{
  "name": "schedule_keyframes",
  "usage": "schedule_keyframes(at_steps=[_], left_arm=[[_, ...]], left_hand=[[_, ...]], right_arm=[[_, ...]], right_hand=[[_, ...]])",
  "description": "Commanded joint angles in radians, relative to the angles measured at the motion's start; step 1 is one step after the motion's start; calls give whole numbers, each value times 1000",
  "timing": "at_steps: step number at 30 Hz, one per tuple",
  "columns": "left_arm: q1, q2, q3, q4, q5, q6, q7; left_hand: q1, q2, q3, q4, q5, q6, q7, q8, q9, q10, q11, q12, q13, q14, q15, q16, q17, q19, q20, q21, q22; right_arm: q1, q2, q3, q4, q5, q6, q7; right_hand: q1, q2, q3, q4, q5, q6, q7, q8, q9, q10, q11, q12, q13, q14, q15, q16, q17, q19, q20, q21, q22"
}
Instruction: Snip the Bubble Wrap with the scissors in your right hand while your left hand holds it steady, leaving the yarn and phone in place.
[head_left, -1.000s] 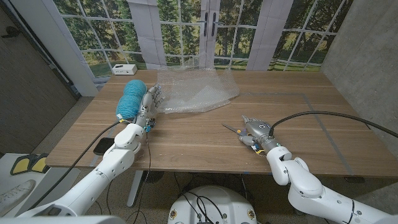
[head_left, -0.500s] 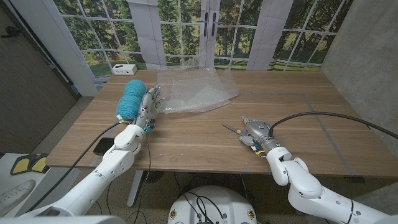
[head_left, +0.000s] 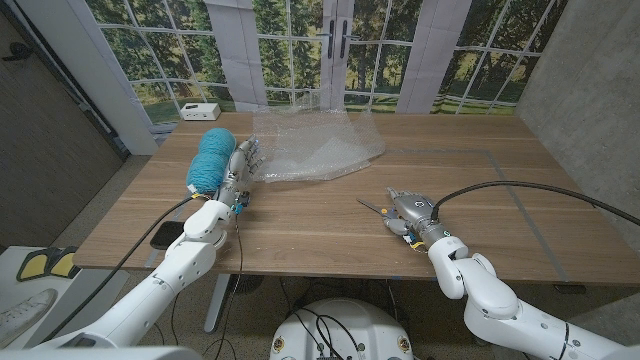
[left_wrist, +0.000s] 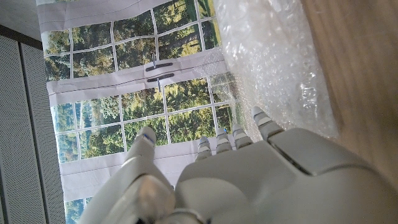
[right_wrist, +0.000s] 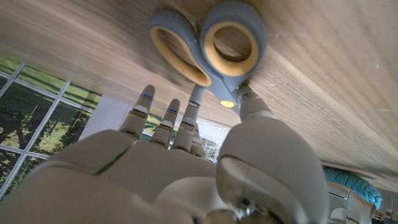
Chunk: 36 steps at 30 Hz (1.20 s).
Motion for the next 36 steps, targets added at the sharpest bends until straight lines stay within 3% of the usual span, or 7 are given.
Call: schedule_keyframes(at_steps=[1,13,22,31,36], left_arm=[[-3,-7,4,16,0,-7,-5],[-6,-6,4,16,-1,-4,-6],[-6,-7,2,23,-3,-9,-9],[-6,-8,1,29,-6,-11,-12],[-7,-7,0,29,-8,-11,-16]], left_hand=[[9,-1,-5,-2,3,6,1,1,3,1,3,1,3,0,1,4,5,3,0,2,2],[9,-1,-5,-1,3,7,-2,2,3,-1,1,0,3,0,1,4,5,3,1,2,2],[8,-1,-6,-1,3,7,-1,1,3,1,1,1,3,-1,0,4,5,3,1,2,2],[7,-2,-7,0,3,7,-2,1,3,1,1,1,3,-1,0,4,5,3,0,2,2],[6,-2,-8,0,3,7,-1,2,3,2,2,1,3,-2,0,4,5,3,1,2,2]], right_arm=[[-22,-3,24,6,29,30,-25],[-30,2,25,22,30,59,-70],[-23,14,11,48,10,67,-83],[-26,20,19,61,21,85,-112],[-47,24,60,50,89,114,-157]], right_hand=[[30,-4,10,4,14,30,-1,10,2,55,-20,27,9,29,-67,13,4,5,-9,5,-1],[92,-7,20,4,20,69,-26,9,2,122,-59,71,26,71,-106,27,9,23,-33,7,-2],[139,-5,25,2,16,92,-53,6,3,138,-83,95,42,85,-136,31,14,27,-53,5,-2],[252,14,52,-6,30,108,-68,1,4,166,-110,131,65,115,-162,42,21,41,-70,7,-3],[281,11,48,0,39,132,-67,4,4,194,-116,141,56,138,-173,53,27,52,-77,9,-3]])
